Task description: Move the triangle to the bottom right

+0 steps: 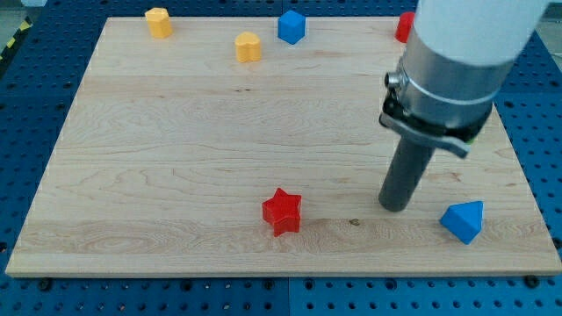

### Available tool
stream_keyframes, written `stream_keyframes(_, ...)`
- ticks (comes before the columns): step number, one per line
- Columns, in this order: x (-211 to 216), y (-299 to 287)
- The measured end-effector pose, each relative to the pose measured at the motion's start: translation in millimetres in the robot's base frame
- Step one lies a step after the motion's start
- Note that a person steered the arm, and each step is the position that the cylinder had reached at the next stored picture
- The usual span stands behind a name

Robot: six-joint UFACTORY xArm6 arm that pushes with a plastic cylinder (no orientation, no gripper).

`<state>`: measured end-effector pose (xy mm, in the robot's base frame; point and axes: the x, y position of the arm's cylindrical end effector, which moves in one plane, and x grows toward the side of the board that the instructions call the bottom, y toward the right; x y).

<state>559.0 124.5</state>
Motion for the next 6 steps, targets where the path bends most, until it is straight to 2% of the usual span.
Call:
stream_keyframes(1, 16.8, 18.0)
stream_keyframes(4, 24.7, 82.8)
stream_keyframes(5, 32.4, 69.3)
stream_keyframes(6, 24.3, 14.3)
